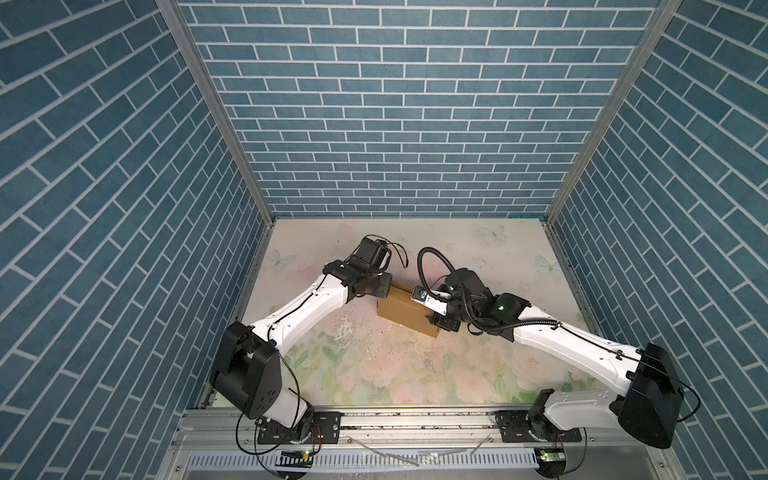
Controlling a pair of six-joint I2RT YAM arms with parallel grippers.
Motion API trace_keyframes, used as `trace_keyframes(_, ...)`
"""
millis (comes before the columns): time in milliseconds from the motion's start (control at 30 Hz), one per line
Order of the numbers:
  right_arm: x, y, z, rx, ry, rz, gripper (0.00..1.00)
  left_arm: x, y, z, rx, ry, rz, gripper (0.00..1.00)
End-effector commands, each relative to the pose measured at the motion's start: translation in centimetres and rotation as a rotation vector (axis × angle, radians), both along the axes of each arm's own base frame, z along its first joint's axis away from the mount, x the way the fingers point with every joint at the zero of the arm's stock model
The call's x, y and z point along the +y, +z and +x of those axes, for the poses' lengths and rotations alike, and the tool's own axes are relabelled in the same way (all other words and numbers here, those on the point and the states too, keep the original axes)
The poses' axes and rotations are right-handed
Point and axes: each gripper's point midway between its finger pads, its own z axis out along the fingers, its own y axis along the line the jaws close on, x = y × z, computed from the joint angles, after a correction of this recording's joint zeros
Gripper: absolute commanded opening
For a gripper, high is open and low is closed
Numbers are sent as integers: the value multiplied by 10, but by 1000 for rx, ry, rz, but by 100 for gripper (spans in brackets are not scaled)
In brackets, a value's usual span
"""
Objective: Fold the paper box
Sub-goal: 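Push the right gripper along the box toward the left gripper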
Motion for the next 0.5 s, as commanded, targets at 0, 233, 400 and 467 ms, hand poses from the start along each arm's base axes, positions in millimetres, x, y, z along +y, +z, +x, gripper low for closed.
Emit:
trace_keyframes(0,10,11,4,-55,36,-4,64,3,-20,-19,91,-22,30,0)
trace_keyframes(233,14,7,3,-63,37,-14,59,4,-19,-20,88,-21,31,0)
trace_keyframes(400,14,4,4,-61,35,-20,56,4,-19,-20,88,-23,32,0)
trace_keyframes(467,15,4,3,-61,35,-18,55,4,-18,-22,87,-25,32,0)
